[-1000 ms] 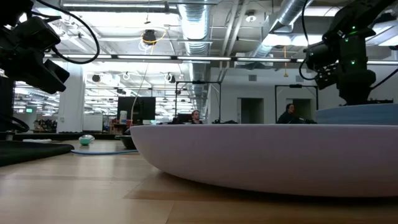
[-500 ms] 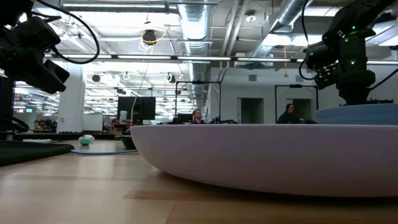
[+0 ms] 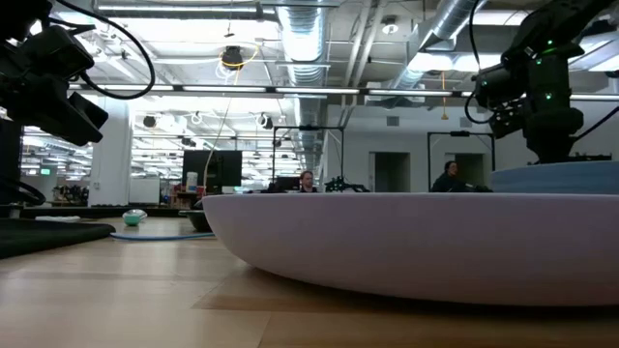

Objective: Set up tray
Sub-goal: Put the blue cup on the black serving tray

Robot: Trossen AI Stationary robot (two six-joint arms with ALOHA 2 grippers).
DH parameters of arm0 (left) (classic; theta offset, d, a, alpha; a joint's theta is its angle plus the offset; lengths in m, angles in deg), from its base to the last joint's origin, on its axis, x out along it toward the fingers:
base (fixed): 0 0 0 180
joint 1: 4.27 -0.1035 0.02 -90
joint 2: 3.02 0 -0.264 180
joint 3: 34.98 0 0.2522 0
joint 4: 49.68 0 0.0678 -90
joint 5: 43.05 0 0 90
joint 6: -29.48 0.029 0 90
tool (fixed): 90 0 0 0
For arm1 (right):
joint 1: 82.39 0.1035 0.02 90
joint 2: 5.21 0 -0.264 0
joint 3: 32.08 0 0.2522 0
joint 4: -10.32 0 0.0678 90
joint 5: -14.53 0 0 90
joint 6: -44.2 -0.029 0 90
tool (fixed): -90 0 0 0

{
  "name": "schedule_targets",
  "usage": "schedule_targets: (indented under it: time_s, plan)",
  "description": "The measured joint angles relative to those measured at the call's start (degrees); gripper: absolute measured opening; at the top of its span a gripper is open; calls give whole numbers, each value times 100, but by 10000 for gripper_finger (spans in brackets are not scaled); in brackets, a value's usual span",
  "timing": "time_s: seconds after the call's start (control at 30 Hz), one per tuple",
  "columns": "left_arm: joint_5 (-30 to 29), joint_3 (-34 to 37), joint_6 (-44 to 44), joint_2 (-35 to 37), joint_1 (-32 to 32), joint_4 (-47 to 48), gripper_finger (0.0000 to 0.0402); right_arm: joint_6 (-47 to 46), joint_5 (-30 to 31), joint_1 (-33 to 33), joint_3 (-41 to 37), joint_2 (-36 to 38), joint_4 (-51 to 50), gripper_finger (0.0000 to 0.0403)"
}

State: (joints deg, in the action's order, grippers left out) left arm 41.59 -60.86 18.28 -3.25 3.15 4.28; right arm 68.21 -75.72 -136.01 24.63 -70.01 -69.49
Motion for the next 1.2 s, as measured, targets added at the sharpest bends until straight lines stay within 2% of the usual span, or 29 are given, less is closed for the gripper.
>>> schedule_targets:
  time_s: [0.3,0.5,0.9,1.2]
  plan:
    - [-2,0,0,-2,0,0,0,158,29,-120,746,-64,-212,4]
    - [0,2,0,-2,0,0,0,323,91,-319,1525,-516,-266,9]
    - [0,0,0,0,0,-2,0,871,177,-253,3855,-2813,-557,4]
    - [0,0,0,0,0,0,0,1490,-125,-30,5627,-4456,-468,5]
